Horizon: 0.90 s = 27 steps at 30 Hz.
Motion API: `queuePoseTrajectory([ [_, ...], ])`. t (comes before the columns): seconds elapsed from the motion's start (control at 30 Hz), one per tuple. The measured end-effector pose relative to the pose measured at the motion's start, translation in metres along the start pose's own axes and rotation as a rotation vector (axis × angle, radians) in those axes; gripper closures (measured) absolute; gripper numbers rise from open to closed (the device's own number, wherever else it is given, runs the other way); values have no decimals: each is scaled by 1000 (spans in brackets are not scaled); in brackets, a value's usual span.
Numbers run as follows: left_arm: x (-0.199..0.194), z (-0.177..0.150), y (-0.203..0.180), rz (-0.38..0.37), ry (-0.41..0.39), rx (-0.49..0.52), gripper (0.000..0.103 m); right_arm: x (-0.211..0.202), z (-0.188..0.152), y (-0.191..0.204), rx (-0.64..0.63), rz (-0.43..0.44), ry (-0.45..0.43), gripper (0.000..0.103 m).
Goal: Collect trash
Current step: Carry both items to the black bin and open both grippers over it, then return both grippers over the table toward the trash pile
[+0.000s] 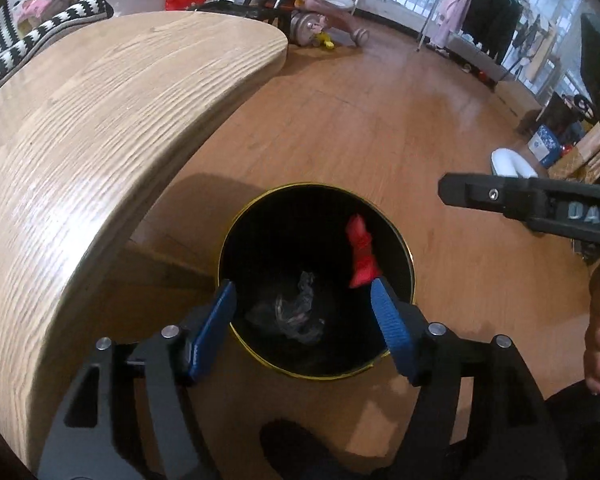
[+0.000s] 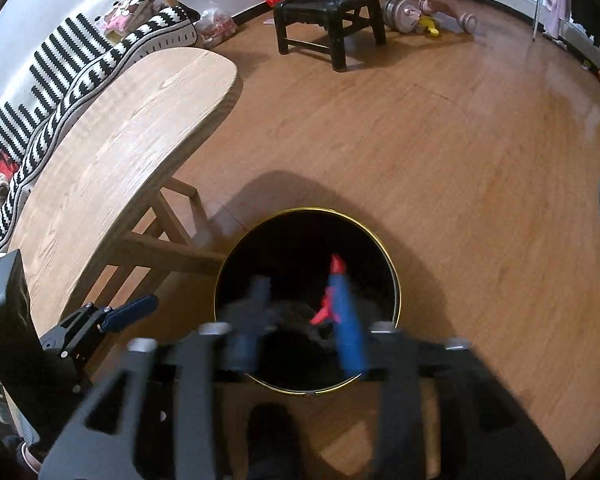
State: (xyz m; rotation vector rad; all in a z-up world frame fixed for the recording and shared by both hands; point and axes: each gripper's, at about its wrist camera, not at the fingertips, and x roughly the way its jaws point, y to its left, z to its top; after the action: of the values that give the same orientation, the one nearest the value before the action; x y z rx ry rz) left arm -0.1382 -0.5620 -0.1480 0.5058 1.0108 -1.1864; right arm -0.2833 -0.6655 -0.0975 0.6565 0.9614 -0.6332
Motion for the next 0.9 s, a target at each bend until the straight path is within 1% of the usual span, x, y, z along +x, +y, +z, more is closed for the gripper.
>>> queuePoseTrajectory([
  [0.03, -1, 0, 0, 2, -1, 2, 30, -2, 0, 1, -6, -4, -13, 42],
  [0.1, -7, 1, 0, 12, -16, 7, 24, -5, 0, 4, -12, -5, -26, 42],
  [0.17, -18, 1, 2, 25, -36, 10, 19, -10, 1, 9, -11, 9, -40, 42],
  [0.23, -37, 0, 9, 46, -63, 1, 13, -18, 3, 18, -23, 11, -74, 39],
  [0.3, -64, -5, 22, 45, -103, -25, 12, -29, 4, 33, -50, 19, -117, 36],
  [0.37, -92, -11, 38, 57, -144, -57, 12, -39, 5, 53, -94, 51, -149, 34],
  [0.47, -134, -26, 67, 109, -205, -106, 11, -50, 2, 96, -177, 97, -182, 33],
  [0.5, -152, -34, 82, 145, -226, -135, 11, -51, 2, 115, -207, 121, -184, 33],
  [0.57, -176, -47, 105, 197, -249, -180, 11, -51, -1, 151, -261, 158, -177, 33],
  [0.63, -205, -66, 133, 263, -274, -241, 11, -51, -4, 183, -311, 182, -174, 33],
  [0.67, -222, -79, 150, 301, -286, -275, 11, -51, -7, 206, -344, 199, -173, 33],
  [0.7, -234, -88, 161, 321, -295, -302, 11, -50, -10, 220, -361, 210, -170, 33],
  [0.73, -246, -97, 174, 338, -306, -331, 11, -50, -14, 243, -387, 231, -162, 33],
  [0.83, -284, -135, 213, 420, -340, -429, 11, -48, -25, 296, -448, 273, -146, 33],
  [0.9, -304, -157, 234, 465, -346, -477, 11, -46, -32, 333, -492, 297, -132, 33],
])
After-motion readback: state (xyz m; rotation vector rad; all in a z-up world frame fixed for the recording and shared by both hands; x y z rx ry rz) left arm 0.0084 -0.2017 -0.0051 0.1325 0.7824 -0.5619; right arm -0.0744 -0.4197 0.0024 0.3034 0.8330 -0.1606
